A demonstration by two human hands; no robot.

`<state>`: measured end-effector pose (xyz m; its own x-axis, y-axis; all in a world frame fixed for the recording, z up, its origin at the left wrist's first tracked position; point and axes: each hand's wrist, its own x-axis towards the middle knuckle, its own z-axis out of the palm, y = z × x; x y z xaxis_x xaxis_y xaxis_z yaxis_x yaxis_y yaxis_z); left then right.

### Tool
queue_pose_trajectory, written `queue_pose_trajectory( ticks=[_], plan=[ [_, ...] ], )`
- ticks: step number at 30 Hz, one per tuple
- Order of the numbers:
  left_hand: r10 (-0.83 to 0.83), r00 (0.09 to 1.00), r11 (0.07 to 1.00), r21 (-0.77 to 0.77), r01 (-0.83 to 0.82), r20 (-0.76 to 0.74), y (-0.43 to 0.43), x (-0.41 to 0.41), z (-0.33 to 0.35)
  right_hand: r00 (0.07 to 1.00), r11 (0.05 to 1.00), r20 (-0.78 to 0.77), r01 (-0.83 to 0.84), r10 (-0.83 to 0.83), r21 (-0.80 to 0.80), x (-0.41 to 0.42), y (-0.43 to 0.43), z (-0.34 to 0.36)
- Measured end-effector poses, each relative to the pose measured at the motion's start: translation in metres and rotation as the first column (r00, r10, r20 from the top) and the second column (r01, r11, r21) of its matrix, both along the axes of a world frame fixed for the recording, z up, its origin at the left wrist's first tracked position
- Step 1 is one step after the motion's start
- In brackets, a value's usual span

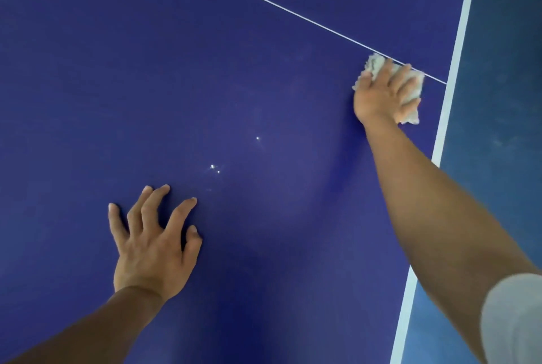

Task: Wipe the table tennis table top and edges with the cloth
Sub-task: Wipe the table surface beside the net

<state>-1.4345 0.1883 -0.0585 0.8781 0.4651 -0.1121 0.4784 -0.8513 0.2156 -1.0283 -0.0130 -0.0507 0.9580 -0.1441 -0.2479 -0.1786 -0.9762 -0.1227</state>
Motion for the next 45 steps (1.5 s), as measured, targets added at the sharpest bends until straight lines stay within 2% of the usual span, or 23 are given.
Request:
queue_pose_trajectory(
  ticks=[2,4,7,8,10,13,15,16,18,20,22,24,26,28,30,32,34,36,39,40,43,44,45],
  plan=[
    [0.011,1.0,1.0,-0.004,-0.011,-0.003,-0.001,0.001,0.002,0.959,0.959,0.003,-0.282,0.282,0.038,-0.015,0.049,-0.003],
    [0.01,1.0,1.0,-0.003,-0.01,0.004,-0.001,0.0,0.003,0.842,0.841,0.016,-0.539,0.539,0.049,-0.044,0.082,-0.006],
    [-0.005,1.0,1.0,0.004,0.005,0.012,0.0,0.001,0.002,0.683,0.683,0.021,-0.731,0.73,0.009,-0.07,0.077,-0.013],
    [-0.008,1.0,1.0,0.004,0.008,0.011,0.001,0.001,0.002,0.676,0.676,0.019,-0.737,0.737,0.009,-0.065,0.067,-0.013],
    [-0.011,1.0,1.0,0.005,0.011,0.013,0.002,0.0,0.001,0.761,0.761,0.011,-0.649,0.649,-0.008,-0.041,0.05,-0.01],
    [-0.037,0.999,0.999,0.012,0.037,0.017,0.004,-0.003,-0.005,0.952,0.951,-0.005,-0.306,0.306,-0.036,0.004,0.051,-0.004],
    [-0.039,0.999,0.999,0.02,0.039,0.024,0.005,-0.003,-0.009,0.992,0.99,0.007,-0.124,0.125,-0.06,0.029,0.081,-0.001],
    [-0.038,0.999,0.999,0.023,0.037,0.024,0.004,-0.003,-0.01,0.995,0.993,-0.002,-0.103,0.103,-0.057,0.034,0.103,0.0],
    [-0.036,0.999,0.999,0.017,0.035,0.024,0.005,-0.001,-0.01,0.966,0.966,-0.006,-0.259,0.259,-0.018,0.028,0.152,-0.001],
    [-0.038,0.999,0.999,0.024,0.038,0.025,0.006,-0.002,-0.009,0.835,0.834,-0.005,-0.549,0.55,0.049,-0.008,0.201,-0.004],
    [-0.038,0.999,0.999,0.03,0.038,0.025,0.006,-0.003,-0.008,0.63,0.628,0.008,-0.775,0.777,0.078,-0.066,0.225,-0.008],
    [-0.043,0.999,0.999,0.022,0.042,0.028,0.006,-0.003,-0.006,0.446,0.444,0.019,-0.894,0.895,0.067,-0.122,0.215,-0.01],
    [-0.04,0.999,0.999,0.018,0.039,0.034,0.006,-0.002,-0.006,0.371,0.369,0.045,-0.928,0.928,0.047,-0.141,0.179,-0.014],
    [-0.035,0.999,0.999,0.015,0.035,0.037,0.006,-0.001,-0.006,0.46,0.46,0.079,-0.888,0.884,0.019,-0.118,0.143,-0.013],
    [-0.035,0.999,0.999,0.012,0.035,0.039,0.005,-0.001,-0.006,0.695,0.697,0.054,-0.717,0.717,-0.012,-0.077,0.111,-0.008],
    [-0.041,0.999,0.999,0.013,0.041,0.036,0.005,-0.003,-0.007,0.897,0.897,-0.019,-0.442,0.442,0.001,-0.043,0.083,-0.003],
    [-0.043,0.998,0.999,0.022,0.042,0.037,0.005,-0.003,-0.008,0.965,0.966,-0.04,-0.258,0.258,0.01,-0.032,0.075,-0.002],
    [-0.041,0.998,0.999,0.028,0.04,0.041,0.005,-0.003,-0.009,0.969,0.969,-0.014,-0.248,0.248,0.025,-0.045,0.093,-0.004],
    [-0.039,0.999,0.998,0.041,0.038,0.034,0.006,-0.003,-0.009,0.844,0.844,0.037,-0.535,0.534,0.023,-0.094,0.139,-0.009],
    [-0.038,0.999,0.998,0.043,0.036,0.031,0.006,-0.004,-0.009,0.754,0.754,0.054,-0.657,0.655,0.026,-0.116,0.151,-0.011],
    [-0.03,0.999,0.998,0.053,0.028,0.028,0.005,-0.003,-0.009,0.384,0.382,0.055,-0.923,0.922,0.037,-0.172,0.164,-0.017],
    [-0.032,0.999,0.998,0.053,0.031,0.029,0.005,-0.004,-0.009,0.303,0.302,0.043,-0.953,0.952,0.031,-0.174,0.158,-0.017],
    [-0.034,0.999,0.998,0.05,0.032,0.033,0.005,-0.004,-0.009,0.295,0.294,0.037,-0.956,0.955,0.025,-0.167,0.149,-0.016]
  ],
)
